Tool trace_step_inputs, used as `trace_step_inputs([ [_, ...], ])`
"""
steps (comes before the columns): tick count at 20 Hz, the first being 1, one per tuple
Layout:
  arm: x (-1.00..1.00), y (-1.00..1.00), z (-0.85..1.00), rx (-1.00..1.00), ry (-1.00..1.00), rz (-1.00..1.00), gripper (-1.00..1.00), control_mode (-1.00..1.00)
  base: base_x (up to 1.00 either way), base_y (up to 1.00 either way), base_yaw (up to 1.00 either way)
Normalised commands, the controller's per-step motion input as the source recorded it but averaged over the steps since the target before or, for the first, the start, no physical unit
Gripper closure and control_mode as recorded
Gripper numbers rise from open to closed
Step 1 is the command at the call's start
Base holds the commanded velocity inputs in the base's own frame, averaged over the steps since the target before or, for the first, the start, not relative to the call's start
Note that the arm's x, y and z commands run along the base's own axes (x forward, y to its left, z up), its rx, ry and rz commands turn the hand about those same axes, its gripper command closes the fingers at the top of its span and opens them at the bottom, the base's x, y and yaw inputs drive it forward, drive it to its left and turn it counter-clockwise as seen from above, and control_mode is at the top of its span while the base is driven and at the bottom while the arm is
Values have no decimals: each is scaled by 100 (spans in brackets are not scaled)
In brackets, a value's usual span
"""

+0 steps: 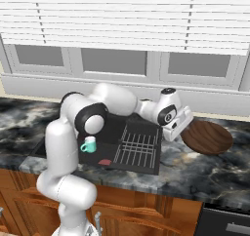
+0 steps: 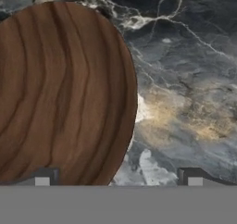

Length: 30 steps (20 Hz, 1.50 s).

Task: Pick the mug and place it in the sink. Pick the bowl and place it in the open cabinet and then close the cabinet.

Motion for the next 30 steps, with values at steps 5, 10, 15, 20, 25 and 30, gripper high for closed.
trace_step_inputs([
  [5, 0, 0, -29, 0, -1, -9, -100, -100, 0, 0, 0],
  [10, 0, -3, -14, 0, 0, -9, -100, -100, 0, 0, 0],
  [15, 5, -19, -2, 0, 0, -5, -100, -100, 0, 0, 0],
  [20, 2, -7, -18, 1, 0, -2, -100, -100, 0, 0, 0],
  [25, 8, -6, -17, 4, 0, 0, -100, -100, 0, 0, 0],
  [30, 2, -19, -5, 4, 0, 0, -100, -100, 0, 0, 0],
])
